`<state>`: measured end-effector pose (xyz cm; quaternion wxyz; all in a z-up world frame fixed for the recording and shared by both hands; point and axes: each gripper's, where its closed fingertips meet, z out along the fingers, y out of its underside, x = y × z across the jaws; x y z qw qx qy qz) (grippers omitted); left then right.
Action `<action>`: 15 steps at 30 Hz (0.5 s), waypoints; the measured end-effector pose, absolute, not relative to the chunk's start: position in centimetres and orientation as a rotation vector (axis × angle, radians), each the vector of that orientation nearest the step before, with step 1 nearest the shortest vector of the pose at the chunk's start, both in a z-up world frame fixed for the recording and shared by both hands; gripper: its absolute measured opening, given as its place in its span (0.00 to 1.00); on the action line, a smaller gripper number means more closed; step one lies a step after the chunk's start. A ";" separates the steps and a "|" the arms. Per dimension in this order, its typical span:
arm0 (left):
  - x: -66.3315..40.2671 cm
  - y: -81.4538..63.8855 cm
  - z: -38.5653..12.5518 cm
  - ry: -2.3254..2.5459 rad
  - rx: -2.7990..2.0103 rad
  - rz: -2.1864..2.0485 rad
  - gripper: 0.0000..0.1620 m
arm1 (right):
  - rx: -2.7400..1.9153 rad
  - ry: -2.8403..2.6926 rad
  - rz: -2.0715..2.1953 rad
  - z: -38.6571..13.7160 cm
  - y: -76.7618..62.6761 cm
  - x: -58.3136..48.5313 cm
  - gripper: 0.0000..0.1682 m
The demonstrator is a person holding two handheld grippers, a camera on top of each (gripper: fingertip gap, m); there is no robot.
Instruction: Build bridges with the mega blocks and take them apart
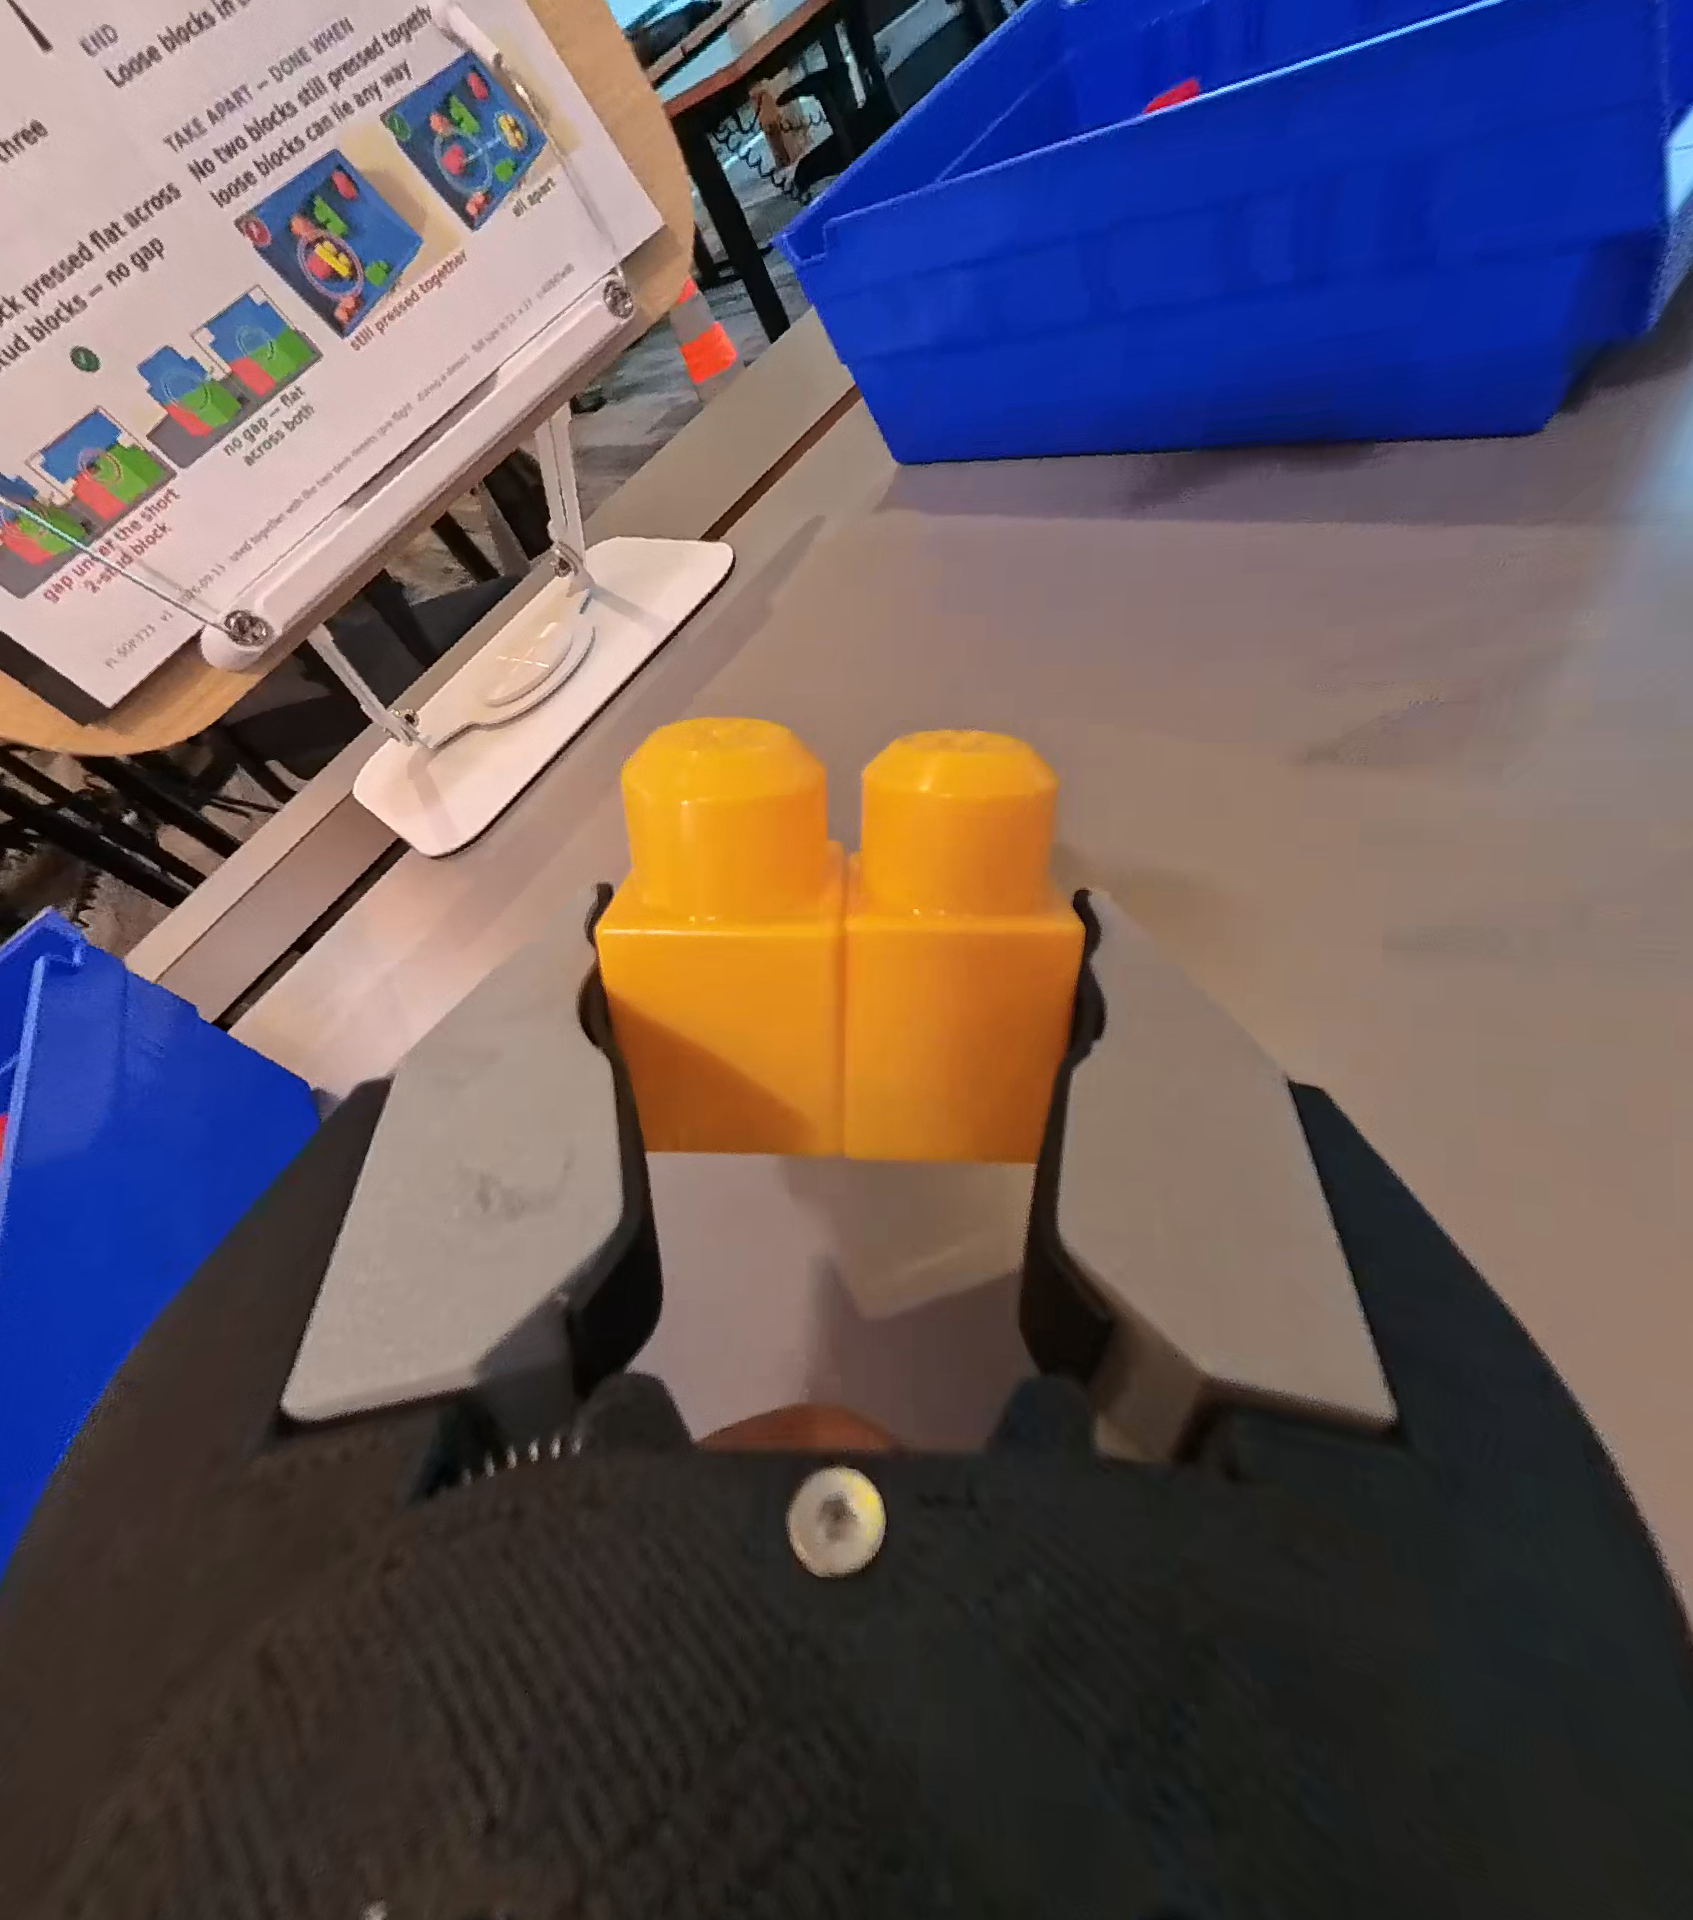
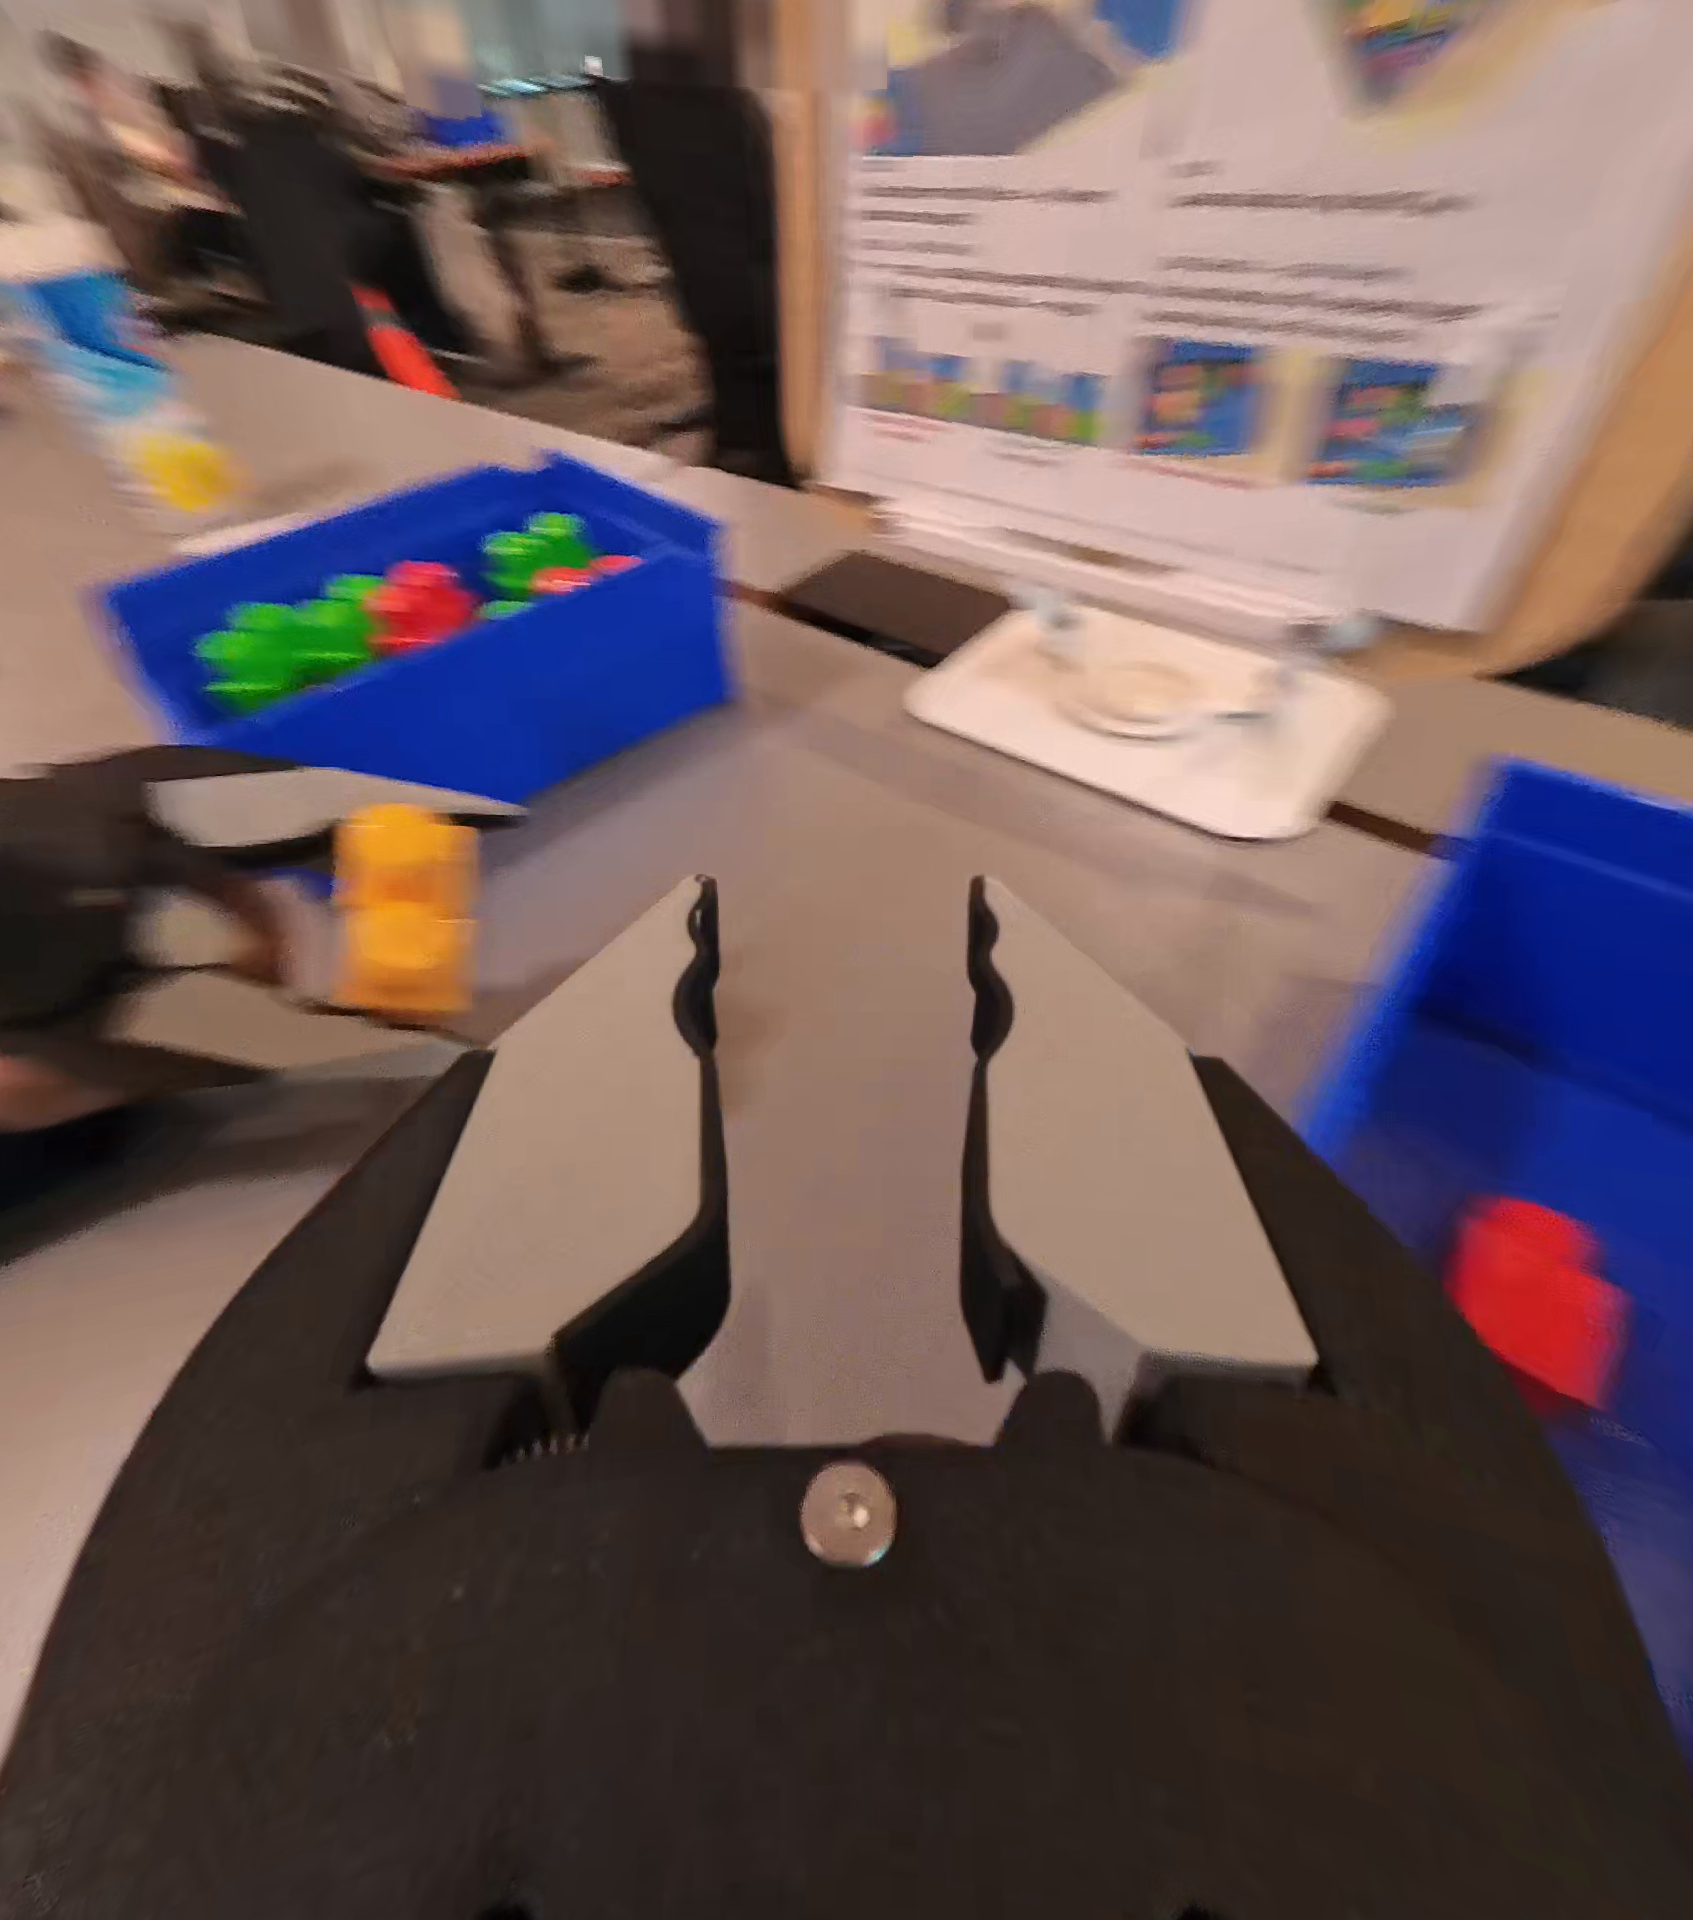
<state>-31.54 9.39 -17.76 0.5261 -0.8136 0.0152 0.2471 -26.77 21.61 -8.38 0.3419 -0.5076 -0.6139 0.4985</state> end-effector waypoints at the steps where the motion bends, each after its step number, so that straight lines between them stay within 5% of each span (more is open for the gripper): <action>1: -31.4 9.4 -17.7 0.051 -1.941 0.600 0.53 | -1.308 -1.653 1.388 -8.7 18.8 -26.8 0.27; 8: -30.8 9.6 -17.6 0.104 -1.933 0.633 0.53 | -1.354 -1.866 1.641 -14.6 8.2 -29.2 0.38; 15: -30.3 10.1 -18.1 0.152 -1.955 0.664 0.53 | -1.350 -1.848 1.707 -15.7 6.3 -30.1 0.33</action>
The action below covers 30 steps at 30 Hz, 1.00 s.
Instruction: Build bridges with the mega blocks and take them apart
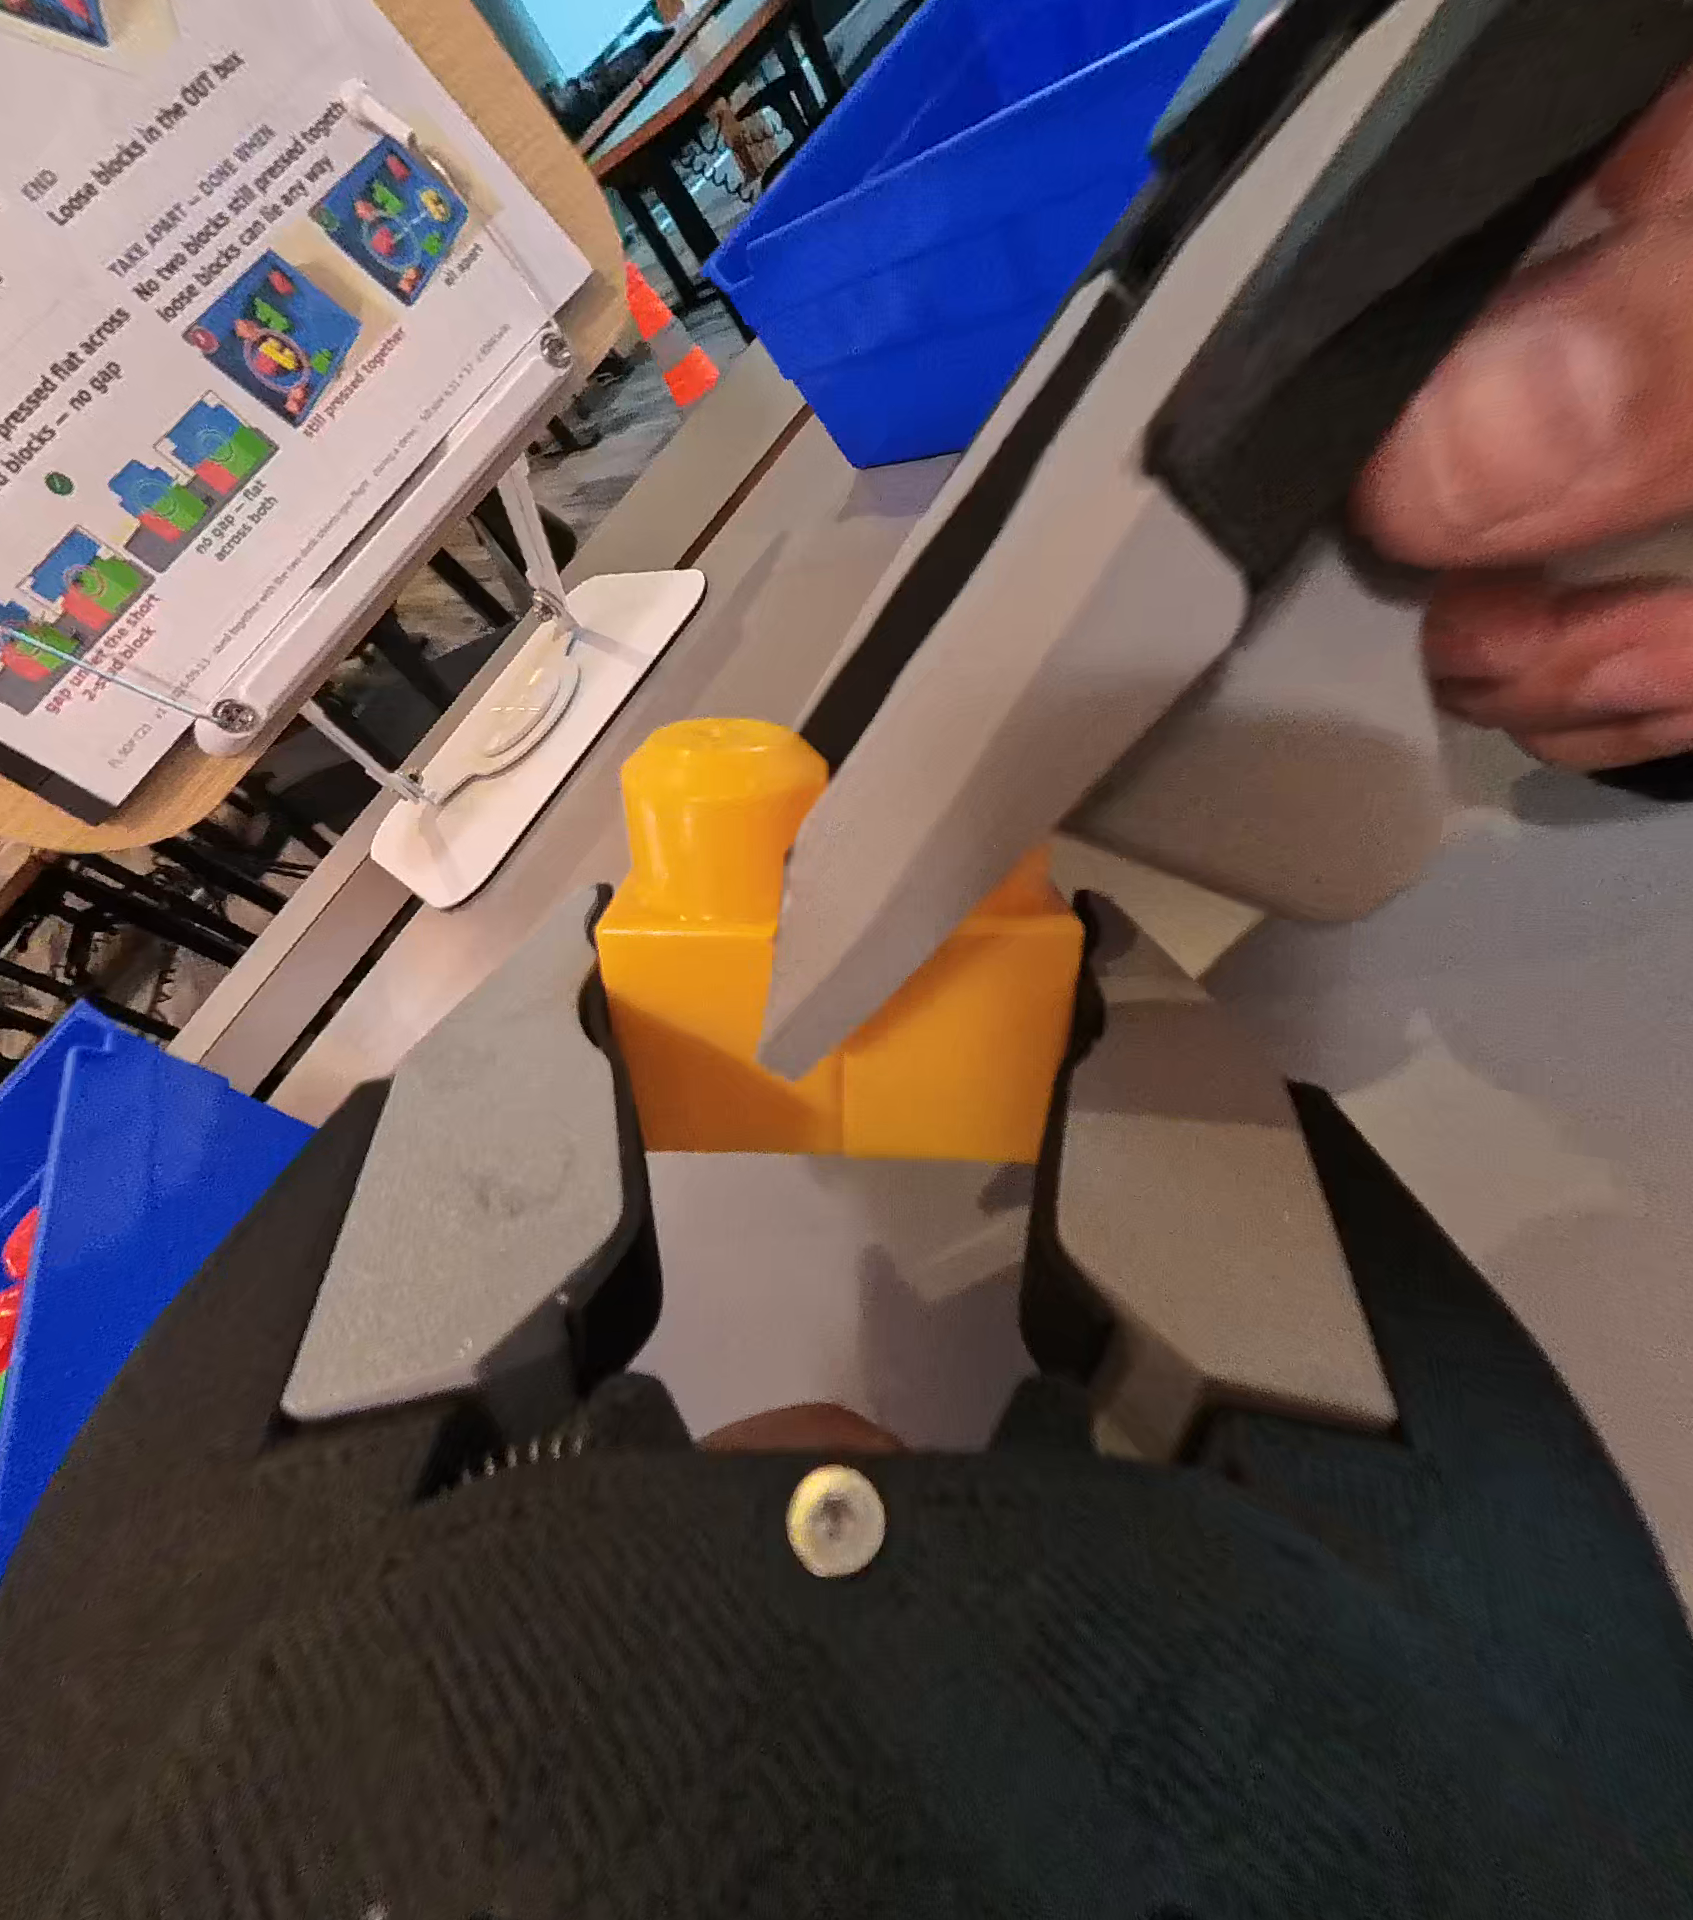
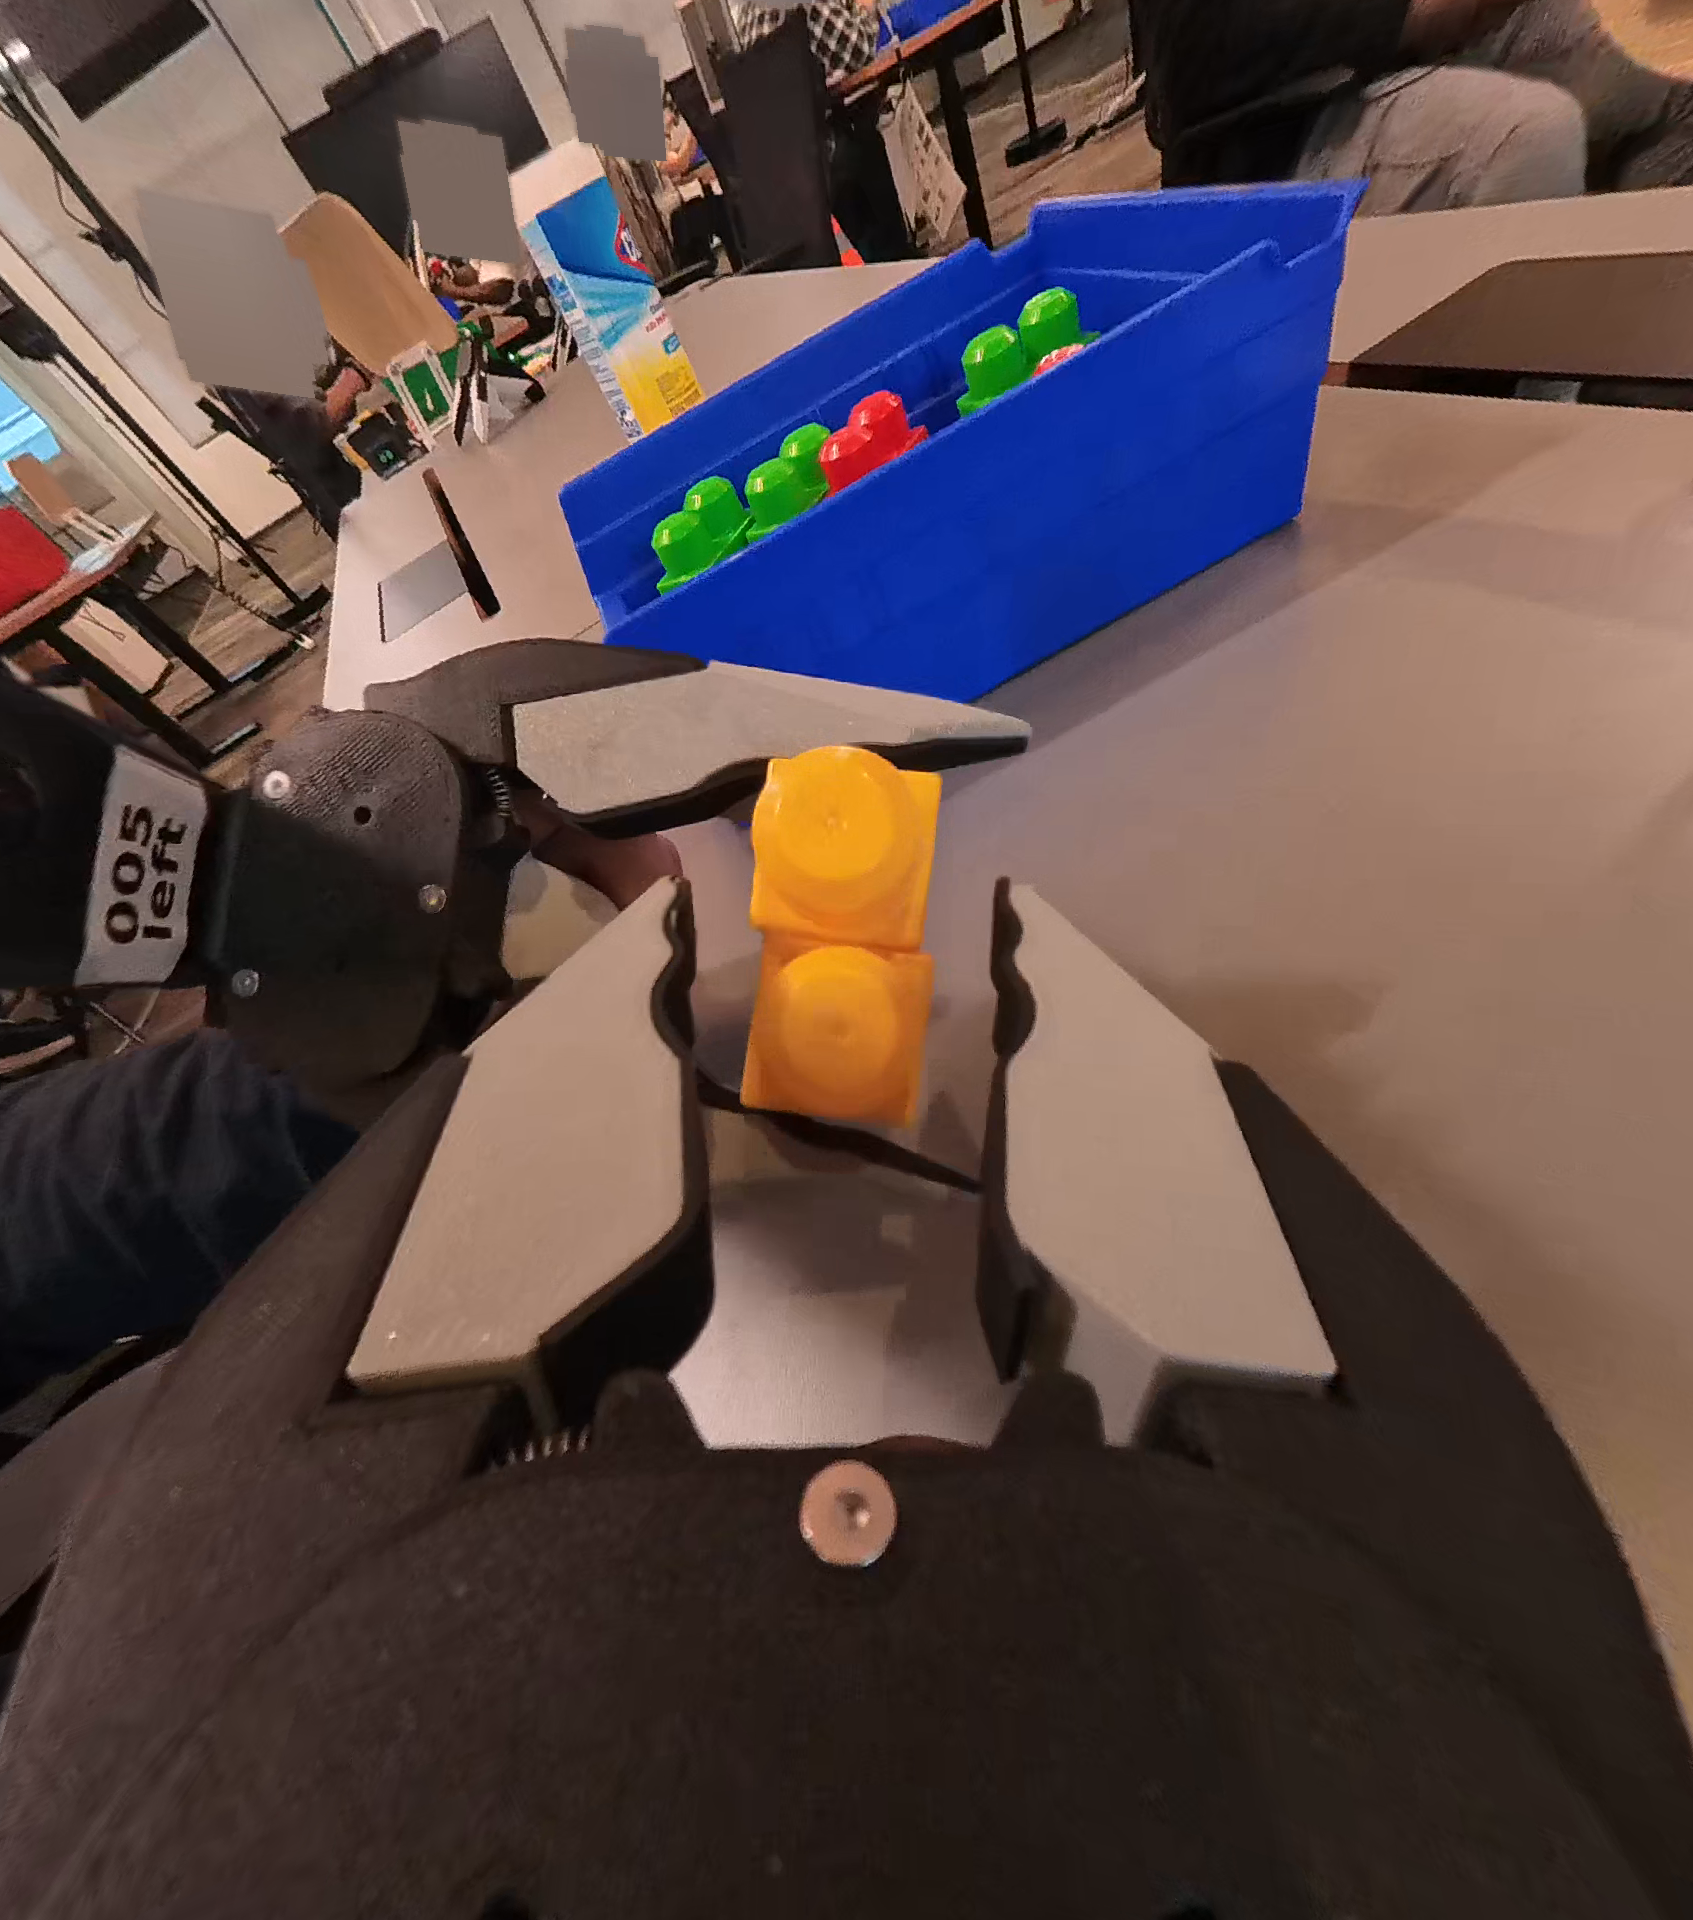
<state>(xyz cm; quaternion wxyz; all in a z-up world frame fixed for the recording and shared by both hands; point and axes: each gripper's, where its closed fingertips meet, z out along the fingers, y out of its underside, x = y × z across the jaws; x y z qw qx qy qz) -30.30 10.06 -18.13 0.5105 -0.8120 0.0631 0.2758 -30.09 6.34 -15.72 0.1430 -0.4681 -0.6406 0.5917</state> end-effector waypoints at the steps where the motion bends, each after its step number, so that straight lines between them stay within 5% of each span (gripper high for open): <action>1: -30.2 10.2 -18.2 0.160 -1.955 0.668 0.53 | -1.353 -1.849 1.701 -16.0 6.3 -30.2 0.32; 30: -30.1 10.2 -19.0 0.199 -1.983 0.704 0.52 | -1.365 -1.912 1.688 -18.1 5.4 -30.3 0.21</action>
